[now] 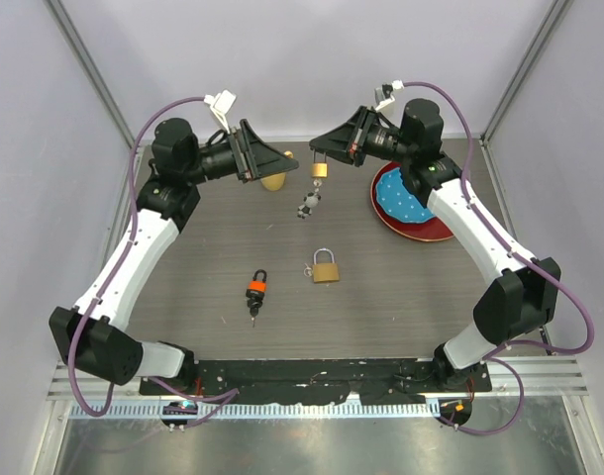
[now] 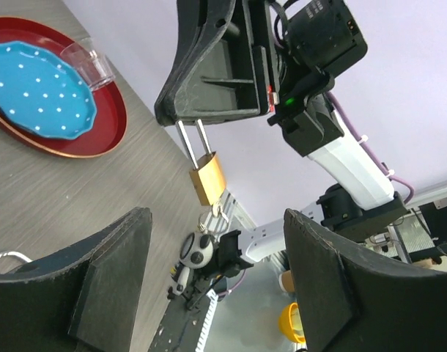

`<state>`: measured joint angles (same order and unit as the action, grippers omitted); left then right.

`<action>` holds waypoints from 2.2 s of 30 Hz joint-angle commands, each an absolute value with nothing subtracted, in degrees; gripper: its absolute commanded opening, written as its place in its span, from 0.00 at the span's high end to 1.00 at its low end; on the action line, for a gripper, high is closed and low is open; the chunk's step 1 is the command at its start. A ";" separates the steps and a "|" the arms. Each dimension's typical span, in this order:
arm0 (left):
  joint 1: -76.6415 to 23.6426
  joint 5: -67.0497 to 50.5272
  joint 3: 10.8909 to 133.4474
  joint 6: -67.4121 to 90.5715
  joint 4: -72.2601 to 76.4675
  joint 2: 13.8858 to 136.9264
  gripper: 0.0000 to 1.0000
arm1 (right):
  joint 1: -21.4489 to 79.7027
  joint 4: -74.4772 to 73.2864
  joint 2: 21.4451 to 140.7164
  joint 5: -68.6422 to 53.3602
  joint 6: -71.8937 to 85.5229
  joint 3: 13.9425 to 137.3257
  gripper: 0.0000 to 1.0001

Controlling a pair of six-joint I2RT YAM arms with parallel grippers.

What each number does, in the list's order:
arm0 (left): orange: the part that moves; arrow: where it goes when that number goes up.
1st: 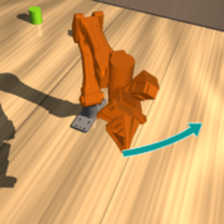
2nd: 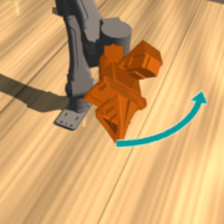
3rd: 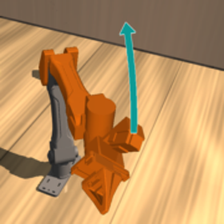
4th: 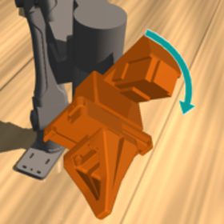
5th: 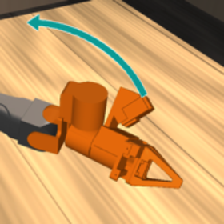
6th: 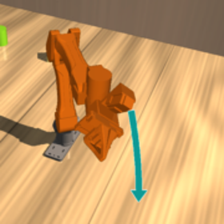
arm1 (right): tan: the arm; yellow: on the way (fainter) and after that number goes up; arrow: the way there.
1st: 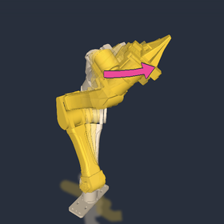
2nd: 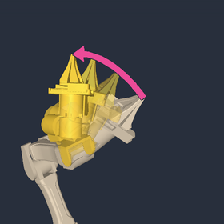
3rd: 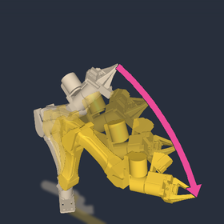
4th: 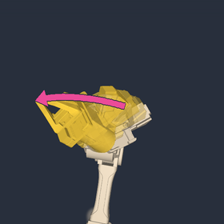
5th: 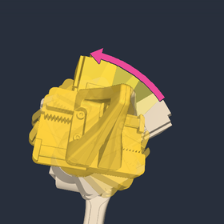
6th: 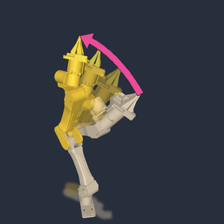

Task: Lock with the key
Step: Lock the lock, then place the lock at the center of the board.

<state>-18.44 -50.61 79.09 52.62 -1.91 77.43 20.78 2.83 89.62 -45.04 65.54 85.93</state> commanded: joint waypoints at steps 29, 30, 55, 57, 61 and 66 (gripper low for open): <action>-29.27 -50.36 71.19 58.27 10.63 80.16 1.00 | 19.69 10.20 88.24 -44.03 72.60 87.54 0.98; -29.27 -50.36 70.50 58.27 10.72 79.90 1.00 | 19.60 10.20 88.33 -44.12 72.42 87.54 0.98; -30.50 -51.15 59.86 58.62 10.55 74.53 1.00 | 15.21 15.82 89.03 -42.63 73.74 82.88 0.98; -30.59 -52.03 59.07 57.84 9.06 74.09 1.00 | 15.03 15.91 89.56 -43.33 72.52 82.79 0.98; -30.50 -52.47 58.36 56.42 6.24 72.95 1.00 | 14.59 13.80 90.00 -46.05 70.06 81.48 0.98; -30.41 -51.42 56.78 54.58 2.29 70.67 1.00 | 14.76 12.65 87.98 -44.38 67.94 74.01 0.98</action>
